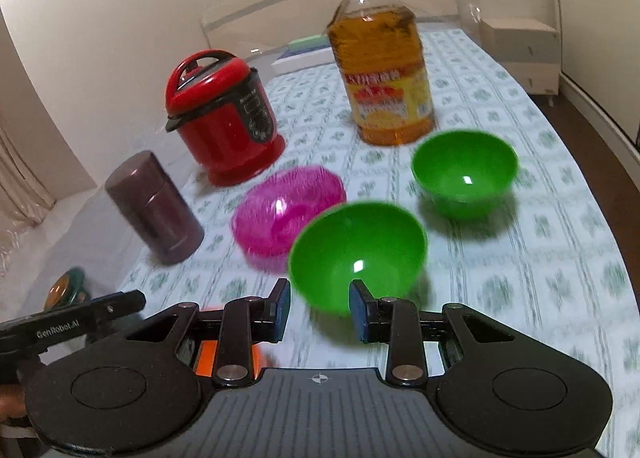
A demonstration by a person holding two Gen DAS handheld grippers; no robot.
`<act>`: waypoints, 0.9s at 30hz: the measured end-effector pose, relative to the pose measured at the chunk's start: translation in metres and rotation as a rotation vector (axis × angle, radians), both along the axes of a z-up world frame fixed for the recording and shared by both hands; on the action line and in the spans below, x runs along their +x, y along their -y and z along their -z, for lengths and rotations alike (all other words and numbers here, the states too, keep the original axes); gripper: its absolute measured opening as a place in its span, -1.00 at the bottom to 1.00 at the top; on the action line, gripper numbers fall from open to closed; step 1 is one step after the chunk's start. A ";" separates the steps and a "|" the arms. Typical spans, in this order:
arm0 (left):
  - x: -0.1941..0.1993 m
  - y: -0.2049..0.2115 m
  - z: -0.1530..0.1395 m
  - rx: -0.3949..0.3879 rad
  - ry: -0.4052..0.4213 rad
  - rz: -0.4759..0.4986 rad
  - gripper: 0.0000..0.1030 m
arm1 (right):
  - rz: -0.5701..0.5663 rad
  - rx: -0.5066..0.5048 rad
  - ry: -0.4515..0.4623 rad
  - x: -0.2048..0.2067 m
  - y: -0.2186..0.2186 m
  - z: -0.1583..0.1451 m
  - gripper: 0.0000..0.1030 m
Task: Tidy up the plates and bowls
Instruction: 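Move both grippers back toward the orange bowl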
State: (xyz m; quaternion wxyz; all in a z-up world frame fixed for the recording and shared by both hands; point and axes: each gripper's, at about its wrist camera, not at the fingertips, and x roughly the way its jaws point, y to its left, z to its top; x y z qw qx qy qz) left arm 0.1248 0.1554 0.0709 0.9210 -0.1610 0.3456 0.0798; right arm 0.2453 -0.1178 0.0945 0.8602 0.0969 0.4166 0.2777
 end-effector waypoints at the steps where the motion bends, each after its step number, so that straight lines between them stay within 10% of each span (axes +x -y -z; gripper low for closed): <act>1: -0.009 0.002 0.000 -0.007 0.000 -0.009 -0.32 | 0.004 0.001 -0.006 -0.008 0.004 0.000 -0.36; 27: -0.091 0.033 0.032 0.018 -0.086 0.027 -0.22 | -0.044 -0.103 -0.064 -0.113 0.007 0.036 -0.36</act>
